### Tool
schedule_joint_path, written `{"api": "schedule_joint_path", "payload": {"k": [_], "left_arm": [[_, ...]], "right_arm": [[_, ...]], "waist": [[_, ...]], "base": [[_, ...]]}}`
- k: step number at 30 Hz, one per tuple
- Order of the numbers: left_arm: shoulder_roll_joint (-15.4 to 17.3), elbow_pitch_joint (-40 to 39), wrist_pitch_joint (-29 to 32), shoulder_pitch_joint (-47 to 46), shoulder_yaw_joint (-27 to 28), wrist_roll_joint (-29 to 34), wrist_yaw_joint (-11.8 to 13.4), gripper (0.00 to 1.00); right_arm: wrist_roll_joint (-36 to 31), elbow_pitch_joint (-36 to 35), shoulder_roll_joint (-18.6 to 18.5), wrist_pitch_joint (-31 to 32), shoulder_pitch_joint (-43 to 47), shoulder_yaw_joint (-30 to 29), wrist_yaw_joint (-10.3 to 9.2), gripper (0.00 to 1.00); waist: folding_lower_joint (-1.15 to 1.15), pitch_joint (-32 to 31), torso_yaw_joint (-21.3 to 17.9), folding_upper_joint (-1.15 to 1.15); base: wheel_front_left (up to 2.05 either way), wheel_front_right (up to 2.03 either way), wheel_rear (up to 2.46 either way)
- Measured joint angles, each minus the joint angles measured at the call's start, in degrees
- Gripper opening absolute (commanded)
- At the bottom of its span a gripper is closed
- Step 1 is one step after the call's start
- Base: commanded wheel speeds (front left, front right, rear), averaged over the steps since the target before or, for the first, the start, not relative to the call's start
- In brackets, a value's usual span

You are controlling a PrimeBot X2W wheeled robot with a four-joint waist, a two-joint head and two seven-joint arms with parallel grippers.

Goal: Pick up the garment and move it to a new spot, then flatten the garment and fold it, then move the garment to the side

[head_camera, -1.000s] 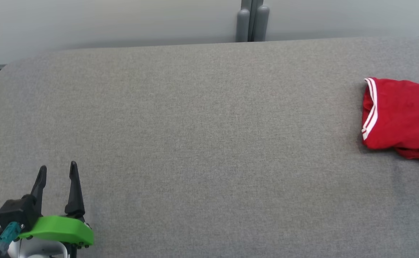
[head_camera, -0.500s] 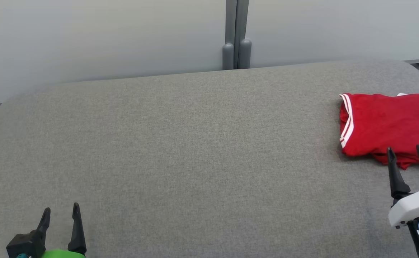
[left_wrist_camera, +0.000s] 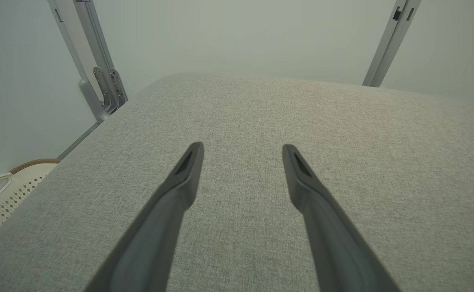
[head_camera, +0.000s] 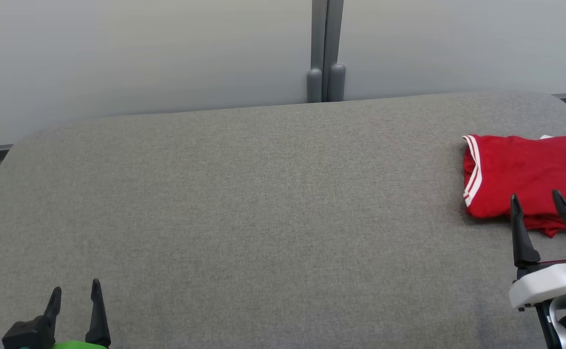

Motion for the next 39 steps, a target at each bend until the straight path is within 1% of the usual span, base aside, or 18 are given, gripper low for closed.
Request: {"api": "schedule_joint_path", "payload": {"k": [1,2,3,9,16,21,23,26,39], "left_arm": [[-0.1,-0.1,0.0,0.0,0.0,0.2,0.0,1.00],[-0.2,-0.4,0.0,0.0,0.0,0.3,0.0,0.00],[-0.4,-0.9,0.0,0.0,-0.1,0.4,-0.3,0.00],[-2.7,2.4,0.2,0.5,-0.6,0.1,-0.3,0.00],[-3.1,3.2,1.9,0.4,0.4,-2.9,-0.7,0.00],[-3.3,3.5,3.1,0.3,1.3,-6.8,-1.3,0.00],[-3.3,3.6,3.7,0.1,1.4,-8.7,-1.5,0.00],[-3.5,3.7,4.2,-0.5,1.6,-10.2,-2.0,0.00],[-3.8,4.0,7.2,-2.0,2.8,-18.3,-3.5,0.00]], "right_arm": [[-0.6,-0.8,0.4,0.0,0.0,-0.1,0.00,1.00],[-1.0,-1.6,0.8,0.0,0.0,-0.1,0.00,0.00],[-1.3,-2.2,1.3,0.0,0.0,-0.4,0.00,0.00],[-1.3,0.9,4.9,0.2,1.9,1.2,0.11,0.00],[2.0,1.2,5.6,0.7,2.3,0.7,0.78,0.00],[6.2,1.4,6.0,1.6,2.2,0.1,1.59,0.00],[8.3,1.5,6.2,2.0,2.2,-0.1,1.63,0.00],[11.5,1.6,6.7,2.7,2.1,-0.5,2.11,0.00],[20.9,2.7,8.2,5.3,1.0,-2.5,3.71,0.00]], "waist": [[0.00,0.0,0.2,0.00],[0.00,0.0,0.4,0.00],[0.00,0.0,0.7,0.00],[0.00,0.0,0.7,0.00],[0.00,0.1,0.7,0.00],[0.00,0.2,0.7,0.00],[0.00,0.2,0.7,0.00],[0.00,0.2,0.7,0.00],[0.00,0.4,0.8,0.00]], "base": [[0.00,0.00,0.00],[0.00,0.00,0.00],[0.00,0.00,0.00],[0.00,0.00,0.00],[0.00,0.00,0.00],[0.00,0.00,0.00],[0.00,0.00,0.00],[0.00,0.00,0.00],[0.00,0.00,0.00]]}}
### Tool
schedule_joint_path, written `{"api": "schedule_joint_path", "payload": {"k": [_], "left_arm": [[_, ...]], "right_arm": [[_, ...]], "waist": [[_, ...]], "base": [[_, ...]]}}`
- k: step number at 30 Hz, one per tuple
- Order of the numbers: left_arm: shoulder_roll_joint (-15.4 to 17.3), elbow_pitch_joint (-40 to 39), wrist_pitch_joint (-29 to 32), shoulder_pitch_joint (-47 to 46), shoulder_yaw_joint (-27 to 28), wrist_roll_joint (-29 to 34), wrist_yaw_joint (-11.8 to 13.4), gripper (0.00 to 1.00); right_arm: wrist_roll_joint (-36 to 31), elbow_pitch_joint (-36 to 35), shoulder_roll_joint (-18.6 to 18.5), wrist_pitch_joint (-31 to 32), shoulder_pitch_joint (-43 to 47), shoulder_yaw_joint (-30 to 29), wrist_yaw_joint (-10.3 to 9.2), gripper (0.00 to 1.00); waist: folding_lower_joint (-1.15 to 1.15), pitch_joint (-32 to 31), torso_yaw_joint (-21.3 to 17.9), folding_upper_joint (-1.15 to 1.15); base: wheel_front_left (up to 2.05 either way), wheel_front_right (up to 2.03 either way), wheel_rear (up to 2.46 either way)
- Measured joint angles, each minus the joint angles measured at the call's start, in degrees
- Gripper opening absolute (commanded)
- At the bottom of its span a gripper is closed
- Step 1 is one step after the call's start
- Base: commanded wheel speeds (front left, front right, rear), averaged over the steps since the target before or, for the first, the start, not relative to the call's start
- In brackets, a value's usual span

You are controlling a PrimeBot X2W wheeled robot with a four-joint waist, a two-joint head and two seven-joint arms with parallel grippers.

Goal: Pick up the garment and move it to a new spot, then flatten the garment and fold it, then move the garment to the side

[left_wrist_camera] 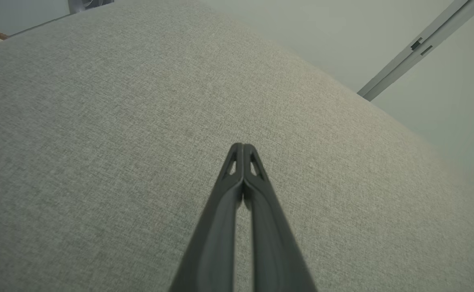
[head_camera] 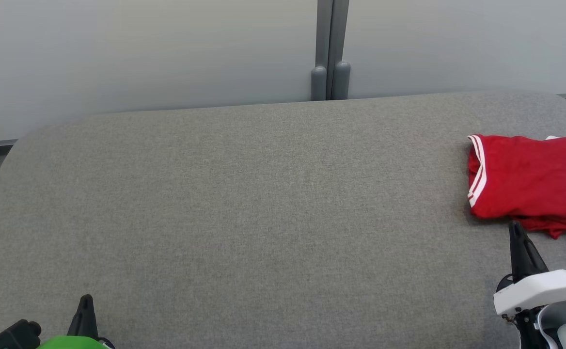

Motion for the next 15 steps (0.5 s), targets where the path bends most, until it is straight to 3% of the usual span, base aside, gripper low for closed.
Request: {"api": "schedule_joint_path", "payload": {"k": [15], "left_arm": [[-1.1,0.0,2.9,-1.3,1.1,-9.3,-1.5,0.00]], "right_arm": [[11.2,1.5,1.5,3.0,-1.4,-2.3,1.93,0.00]], "waist": [[0.00,0.2,0.0,0.00]], "base": [[0.00,0.00,0.00]]}}
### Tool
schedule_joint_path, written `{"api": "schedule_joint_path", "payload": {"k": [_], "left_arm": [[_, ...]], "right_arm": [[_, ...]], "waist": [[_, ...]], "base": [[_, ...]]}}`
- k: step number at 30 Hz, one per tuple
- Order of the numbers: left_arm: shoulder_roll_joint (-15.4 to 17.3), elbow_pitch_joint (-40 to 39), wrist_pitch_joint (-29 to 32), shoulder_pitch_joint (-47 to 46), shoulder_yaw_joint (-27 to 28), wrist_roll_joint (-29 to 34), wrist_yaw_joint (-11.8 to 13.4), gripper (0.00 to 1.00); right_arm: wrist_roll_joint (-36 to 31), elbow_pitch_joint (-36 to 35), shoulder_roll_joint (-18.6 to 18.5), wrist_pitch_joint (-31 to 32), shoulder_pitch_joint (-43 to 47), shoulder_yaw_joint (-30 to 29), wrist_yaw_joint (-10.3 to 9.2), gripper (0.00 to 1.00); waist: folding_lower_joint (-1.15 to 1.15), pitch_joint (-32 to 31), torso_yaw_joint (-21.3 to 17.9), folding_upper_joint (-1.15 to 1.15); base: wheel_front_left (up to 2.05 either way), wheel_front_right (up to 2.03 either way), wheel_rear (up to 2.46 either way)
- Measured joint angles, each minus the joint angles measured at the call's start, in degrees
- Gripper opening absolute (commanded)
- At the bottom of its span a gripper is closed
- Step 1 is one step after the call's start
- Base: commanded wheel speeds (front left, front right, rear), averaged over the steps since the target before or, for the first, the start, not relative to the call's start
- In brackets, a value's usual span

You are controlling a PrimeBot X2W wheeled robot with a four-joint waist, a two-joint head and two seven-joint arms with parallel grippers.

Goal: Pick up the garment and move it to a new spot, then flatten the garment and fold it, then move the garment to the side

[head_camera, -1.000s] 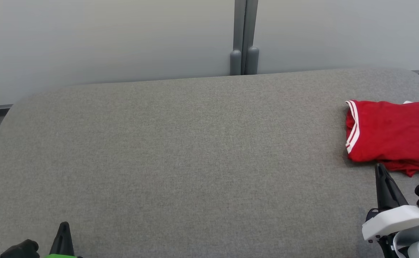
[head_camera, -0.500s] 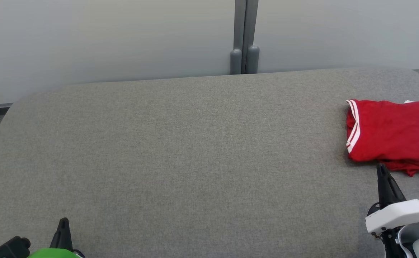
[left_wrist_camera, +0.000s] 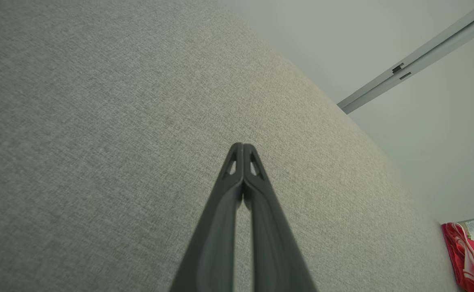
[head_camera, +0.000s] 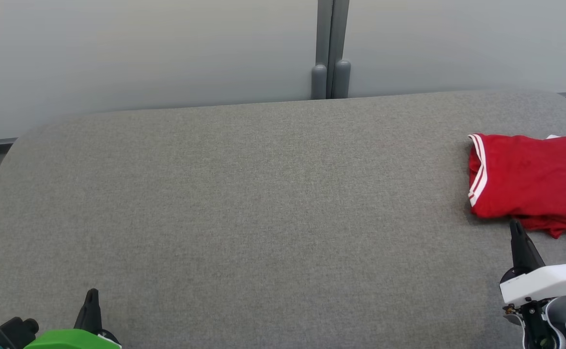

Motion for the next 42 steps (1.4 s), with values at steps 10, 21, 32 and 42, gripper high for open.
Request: {"api": "schedule_joint_path", "payload": {"k": [10,21,32,42], "left_arm": [[-0.3,-0.1,1.8,-1.4,1.1,-6.5,-1.1,0.00],[-0.6,-0.2,3.7,-2.6,1.7,-13.6,-2.4,0.00],[-1.0,-0.5,5.3,-3.8,2.3,-20.1,-3.6,0.00],[-1.9,-0.8,7.3,-4.7,3.4,-27.0,-5.0,0.00]], "right_arm": [[7.4,1.0,1.3,1.9,-1.1,-1.3,1.04,0.00],[15.4,2.3,2.4,4.0,-2.5,-2.9,2.74,0.00],[22.8,3.4,3.4,5.6,-3.5,-4.4,4.01,0.00],[31.1,4.6,4.8,7.7,-4.8,-6.0,5.34,0.00]], "waist": [[0.00,0.2,0.0,0.00],[0.00,0.3,0.0,0.00],[0.00,0.5,0.0,0.00],[0.00,0.6,0.1,0.00]], "base": [[0.00,0.00,0.00],[0.00,0.00,0.00],[0.00,0.00,0.00],[0.00,0.00,0.00]]}}
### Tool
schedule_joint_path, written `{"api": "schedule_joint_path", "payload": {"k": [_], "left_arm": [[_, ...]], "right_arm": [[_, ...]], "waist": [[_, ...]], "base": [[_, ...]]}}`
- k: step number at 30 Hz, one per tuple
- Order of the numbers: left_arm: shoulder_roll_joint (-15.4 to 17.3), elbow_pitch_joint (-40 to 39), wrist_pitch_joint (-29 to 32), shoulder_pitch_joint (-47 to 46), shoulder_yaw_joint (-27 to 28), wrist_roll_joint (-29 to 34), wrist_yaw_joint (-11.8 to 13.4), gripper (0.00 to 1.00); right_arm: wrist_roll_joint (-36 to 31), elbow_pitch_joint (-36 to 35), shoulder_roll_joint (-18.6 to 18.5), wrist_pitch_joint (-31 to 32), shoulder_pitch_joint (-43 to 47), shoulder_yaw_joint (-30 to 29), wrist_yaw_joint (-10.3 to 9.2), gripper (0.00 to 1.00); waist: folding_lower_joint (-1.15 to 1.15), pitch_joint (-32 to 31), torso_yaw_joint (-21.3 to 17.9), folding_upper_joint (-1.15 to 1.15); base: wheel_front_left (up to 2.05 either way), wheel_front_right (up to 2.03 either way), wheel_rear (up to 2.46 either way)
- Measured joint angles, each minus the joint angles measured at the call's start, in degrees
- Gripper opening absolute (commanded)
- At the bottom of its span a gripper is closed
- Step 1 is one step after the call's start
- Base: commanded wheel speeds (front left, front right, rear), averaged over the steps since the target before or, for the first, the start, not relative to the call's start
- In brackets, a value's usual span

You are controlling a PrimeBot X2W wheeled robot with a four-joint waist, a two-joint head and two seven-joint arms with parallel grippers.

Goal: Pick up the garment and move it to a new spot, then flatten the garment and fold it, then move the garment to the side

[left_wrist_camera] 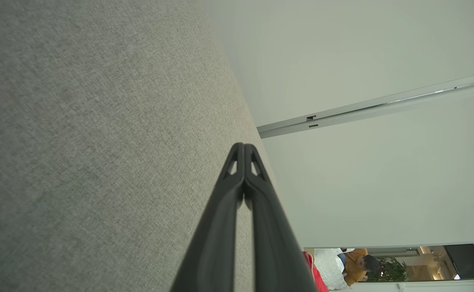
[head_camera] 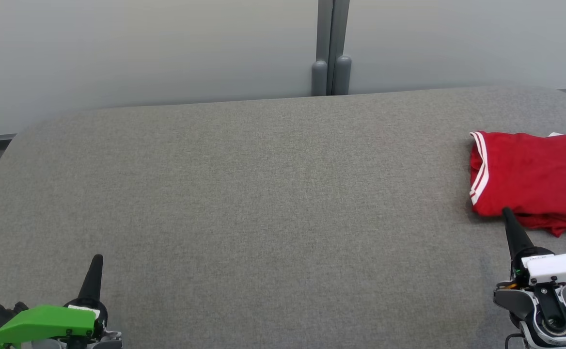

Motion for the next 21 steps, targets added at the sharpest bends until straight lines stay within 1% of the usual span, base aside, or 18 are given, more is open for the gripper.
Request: {"api": "schedule_joint_path", "payload": {"k": [8,11,12,19,21], "left_arm": [[-0.2,-0.1,1.4,-1.3,0.4,-5.0,-0.7,0.00],[-0.3,-0.2,2.0,-1.5,0.6,-6.9,-1.1,0.00],[-0.3,-0.2,2.0,-1.5,0.7,-7.7,-1.1,0.00],[-0.5,-0.3,3.4,-2.9,1.6,-12.0,-2.0,0.00],[-0.6,-0.3,3.6,-3.0,1.7,-12.9,-2.2,0.00]], "right_arm": [[5.7,0.8,0.6,1.5,-1.0,-1.1,1.20,0.00],[8.1,1.2,1.1,2.0,-1.5,-1.6,1.35,0.00],[8.8,1.3,1.3,2.1,-1.8,-1.8,1.74,0.00],[14.0,2.0,1.9,3.5,-2.3,-2.6,2.71,0.00],[15.4,2.2,2.0,3.8,-2.7,-2.9,2.74,0.00]], "waist": [[0.00,0.1,0.0,0.00],[0.00,0.2,0.0,0.00],[0.00,0.2,0.0,0.00],[0.00,0.3,0.0,0.00],[0.00,0.3,0.0,0.00]], "base": [[0.00,0.00,0.00],[0.00,0.00,0.00],[0.00,0.00,0.00],[0.00,0.00,0.00],[0.00,0.00,0.00]]}}
